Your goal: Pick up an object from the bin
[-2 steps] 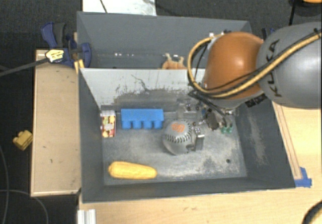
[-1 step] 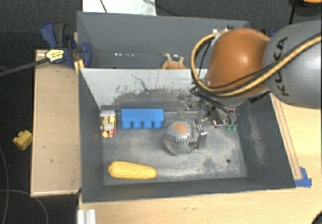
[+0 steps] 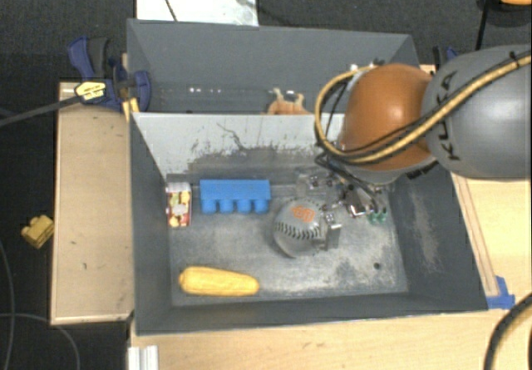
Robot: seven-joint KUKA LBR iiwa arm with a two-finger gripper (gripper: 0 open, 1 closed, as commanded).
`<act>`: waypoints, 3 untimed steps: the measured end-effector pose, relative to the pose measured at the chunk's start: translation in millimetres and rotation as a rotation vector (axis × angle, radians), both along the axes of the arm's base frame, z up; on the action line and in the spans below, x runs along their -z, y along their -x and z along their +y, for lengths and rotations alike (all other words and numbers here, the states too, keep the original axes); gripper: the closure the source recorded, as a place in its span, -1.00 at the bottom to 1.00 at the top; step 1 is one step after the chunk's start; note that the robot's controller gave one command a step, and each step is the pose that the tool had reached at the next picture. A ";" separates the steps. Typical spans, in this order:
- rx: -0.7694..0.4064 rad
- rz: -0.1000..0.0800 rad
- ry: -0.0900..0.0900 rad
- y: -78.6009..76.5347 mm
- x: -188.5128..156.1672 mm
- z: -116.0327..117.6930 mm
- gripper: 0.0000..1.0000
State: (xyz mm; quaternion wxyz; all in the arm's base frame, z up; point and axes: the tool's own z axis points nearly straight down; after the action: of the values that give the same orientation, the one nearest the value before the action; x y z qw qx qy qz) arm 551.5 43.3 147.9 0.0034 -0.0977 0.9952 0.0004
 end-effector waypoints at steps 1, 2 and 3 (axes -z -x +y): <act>0.003 -0.001 0.001 15.7 25.2 -3.2 -1.00; 0.036 -0.008 -0.002 8.6 38.7 -18.5 -1.00; 0.124 -0.016 -0.003 0.2 59.9 -35.8 -1.00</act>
Offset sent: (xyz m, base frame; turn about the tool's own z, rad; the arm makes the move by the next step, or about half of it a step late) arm -0.0063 -0.0262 -0.0500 0.0450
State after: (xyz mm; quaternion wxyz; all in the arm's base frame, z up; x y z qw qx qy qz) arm 551.3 7.5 88.0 0.0113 -0.0360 0.9993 0.0009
